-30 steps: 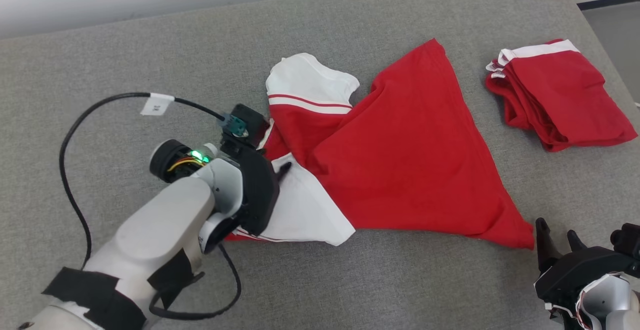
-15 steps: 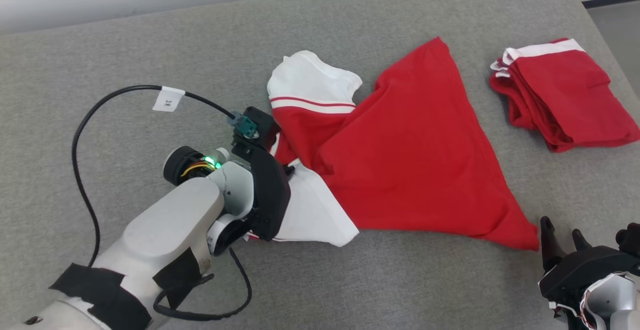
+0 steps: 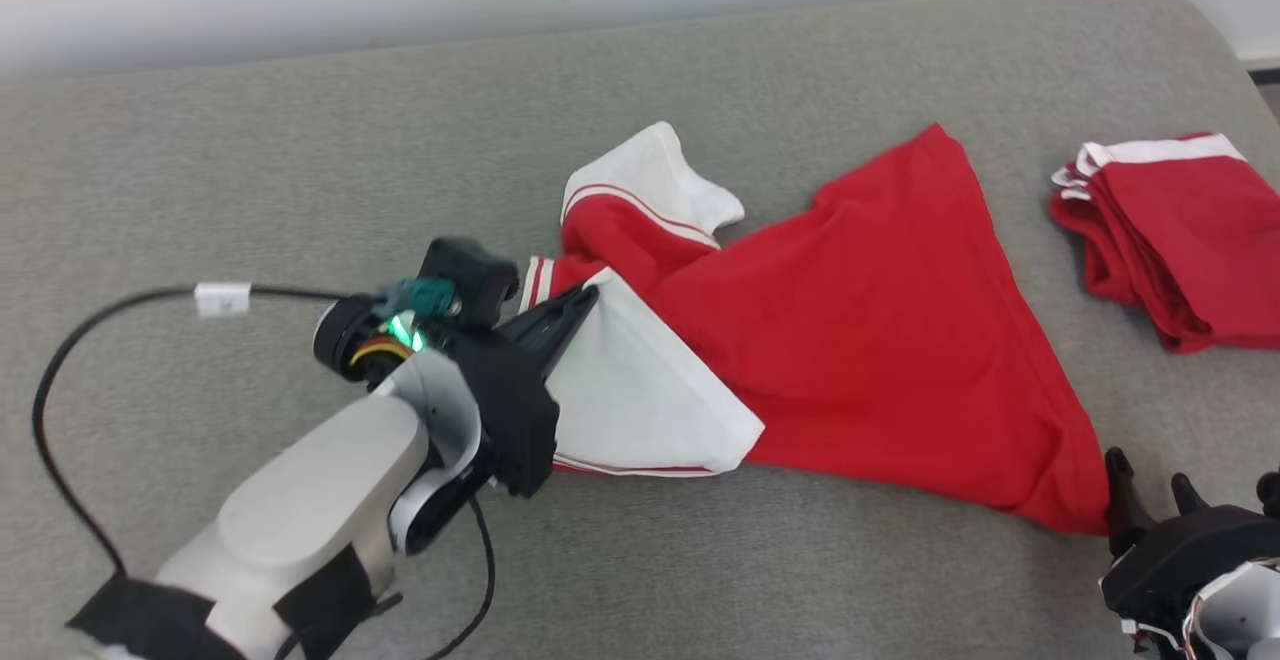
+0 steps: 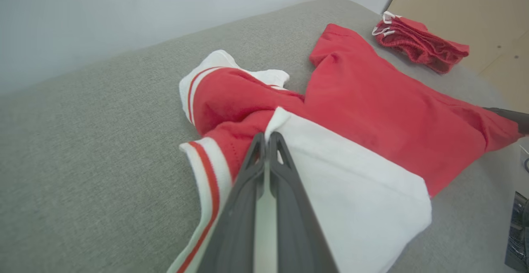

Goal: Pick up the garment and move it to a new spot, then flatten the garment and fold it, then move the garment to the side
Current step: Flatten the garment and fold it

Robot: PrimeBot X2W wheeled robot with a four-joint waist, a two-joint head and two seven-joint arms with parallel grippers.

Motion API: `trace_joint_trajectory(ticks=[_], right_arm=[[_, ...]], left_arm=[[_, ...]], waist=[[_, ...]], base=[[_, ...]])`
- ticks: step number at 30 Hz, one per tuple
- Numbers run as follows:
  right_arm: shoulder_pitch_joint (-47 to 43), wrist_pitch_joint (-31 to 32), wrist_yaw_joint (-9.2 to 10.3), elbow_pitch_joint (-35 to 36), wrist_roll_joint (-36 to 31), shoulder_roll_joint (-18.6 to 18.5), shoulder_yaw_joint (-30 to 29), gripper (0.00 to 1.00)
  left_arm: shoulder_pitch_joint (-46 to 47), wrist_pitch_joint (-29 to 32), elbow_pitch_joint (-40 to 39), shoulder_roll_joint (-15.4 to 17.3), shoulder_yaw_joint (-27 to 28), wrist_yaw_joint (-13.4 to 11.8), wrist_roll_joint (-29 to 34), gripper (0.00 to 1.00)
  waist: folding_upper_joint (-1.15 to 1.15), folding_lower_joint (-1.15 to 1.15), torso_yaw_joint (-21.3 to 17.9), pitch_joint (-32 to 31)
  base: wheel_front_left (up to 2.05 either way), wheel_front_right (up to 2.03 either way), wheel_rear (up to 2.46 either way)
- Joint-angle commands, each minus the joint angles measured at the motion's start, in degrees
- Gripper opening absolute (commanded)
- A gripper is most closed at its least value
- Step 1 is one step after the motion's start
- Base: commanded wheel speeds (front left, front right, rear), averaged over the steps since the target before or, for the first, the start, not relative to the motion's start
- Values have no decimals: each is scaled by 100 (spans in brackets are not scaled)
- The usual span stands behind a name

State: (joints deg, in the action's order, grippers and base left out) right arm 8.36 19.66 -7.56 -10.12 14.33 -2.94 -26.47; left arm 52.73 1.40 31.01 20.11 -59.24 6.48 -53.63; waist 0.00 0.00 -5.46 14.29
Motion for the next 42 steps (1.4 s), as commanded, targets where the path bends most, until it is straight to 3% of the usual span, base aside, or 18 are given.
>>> trace_joint_trajectory(ticks=[1,3,4,5,7,8,9,29,42], right_arm=[[-87,29,13,55,-50,14,-54,100],[-116,65,13,109,-69,15,-79,100],[-119,85,13,125,-70,15,-68,100],[-112,96,13,135,-60,15,-46,100],[-82,121,13,144,-19,15,3,100],[-70,129,13,139,6,14,24,100],[-62,126,13,136,30,12,48,100],[29,15,13,16,86,14,107,100],[13,21,13,10,55,14,80,100]], left_arm=[[-190,-154,-89,81,32,-66,24,0],[-329,-209,-163,126,15,-122,20,0],[-396,-165,-169,133,-26,-126,7,10],[-434,-128,-163,127,-54,-137,-9,27],[-472,-50,-108,91,-92,-174,-40,39],[-479,-10,-62,71,-117,-207,-26,54],[-471,10,-4,52,-134,-262,4,100],[-36,693,100,75,-349,-154,-47,100],[-137,1046,-507,298,-400,-396,-133,98]], waist=[[0,0,164,-116],[0,0,242,-127],[0,0,266,-126],[0,0,284,-124],[0,0,303,-114],[0,0,310,-111],[0,0,314,-106],[0,0,119,-3],[0,0,204,-22]], base=[[0,0,0],[0,0,0],[0,0,0],[0,0,0],[0,0,0],[0,0,0],[0,0,0],[0,0,0],[0,0,0]])
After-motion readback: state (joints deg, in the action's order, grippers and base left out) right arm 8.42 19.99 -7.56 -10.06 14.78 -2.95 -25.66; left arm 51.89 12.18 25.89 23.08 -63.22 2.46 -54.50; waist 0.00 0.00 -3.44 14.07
